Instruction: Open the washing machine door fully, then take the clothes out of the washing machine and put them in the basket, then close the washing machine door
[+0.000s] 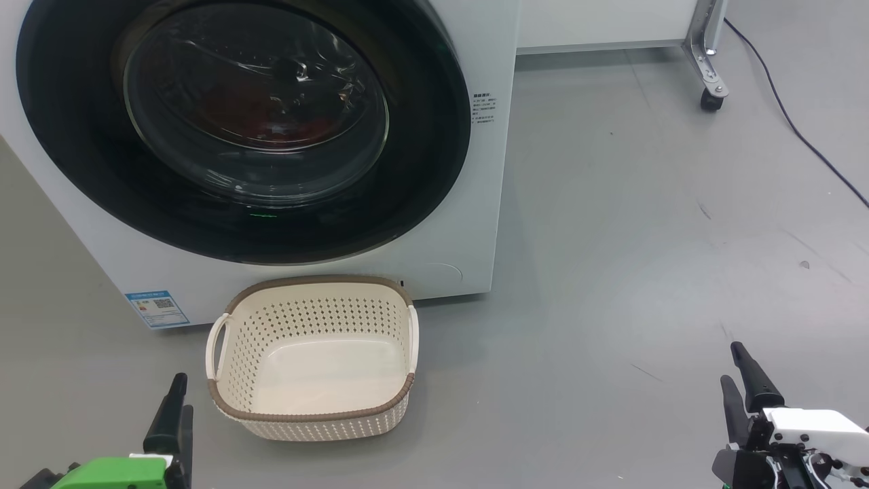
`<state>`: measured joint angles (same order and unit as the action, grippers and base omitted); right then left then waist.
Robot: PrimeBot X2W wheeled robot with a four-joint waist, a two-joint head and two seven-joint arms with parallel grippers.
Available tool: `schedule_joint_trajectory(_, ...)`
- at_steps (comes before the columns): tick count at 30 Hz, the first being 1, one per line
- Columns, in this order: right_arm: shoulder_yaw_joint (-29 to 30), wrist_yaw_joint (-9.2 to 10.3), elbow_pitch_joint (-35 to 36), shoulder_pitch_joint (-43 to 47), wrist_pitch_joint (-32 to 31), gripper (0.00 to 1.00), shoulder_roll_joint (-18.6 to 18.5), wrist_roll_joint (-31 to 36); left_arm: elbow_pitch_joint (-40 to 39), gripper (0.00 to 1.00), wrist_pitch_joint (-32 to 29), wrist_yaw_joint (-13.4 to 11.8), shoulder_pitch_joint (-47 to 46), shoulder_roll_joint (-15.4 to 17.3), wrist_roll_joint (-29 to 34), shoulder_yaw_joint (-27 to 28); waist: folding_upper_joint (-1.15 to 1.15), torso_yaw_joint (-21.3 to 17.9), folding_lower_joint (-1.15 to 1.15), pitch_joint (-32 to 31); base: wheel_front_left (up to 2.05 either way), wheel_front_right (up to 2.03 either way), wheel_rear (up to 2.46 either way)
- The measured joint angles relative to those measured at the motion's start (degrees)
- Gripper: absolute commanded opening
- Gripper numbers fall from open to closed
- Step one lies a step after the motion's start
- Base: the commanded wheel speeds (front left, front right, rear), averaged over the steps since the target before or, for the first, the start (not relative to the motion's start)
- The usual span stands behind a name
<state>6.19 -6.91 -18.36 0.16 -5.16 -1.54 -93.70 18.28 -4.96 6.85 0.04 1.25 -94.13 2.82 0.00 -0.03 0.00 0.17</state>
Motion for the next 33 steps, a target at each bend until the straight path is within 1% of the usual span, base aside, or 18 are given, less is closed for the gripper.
schedule_joint_trajectory(17,-1.0,0.0,1.45,0.01,2.4,1.0,-0.1,3.13,-1.57,1.0,2.87,0.0,-0.12,0.01,1.29,-2.19,0.0,-0.04,0.0,0.03,0.0,0.0,0.0)
schedule_joint_trajectory(25,-2.16,0.0,2.03,0.03,4.38,1.0,-1.34,7.58,-3.04,1.0,4.63,0.0,-0.52,0.04,4.46,-3.55,0.0,-0.03,0.0,0.06,0.0,0.0,0.0)
schedule_joint_trajectory(30,-3.1,-0.01,2.5,0.03,5.71,1.0,-2.56,12.05,-3.91,1.0,5.83,0.0,-1.04,0.63,8.31,-4.58,0.0,0.01,0.0,0.08,0.0,0.0,0.0)
schedule_joint_trajectory(33,-3.57,0.0,2.85,0.02,6.43,1.0,-3.16,15.04,-4.14,1.0,6.53,0.0,-1.39,1.56,11.87,-5.02,0.0,0.04,0.0,0.06,0.0,0.0,0.0)
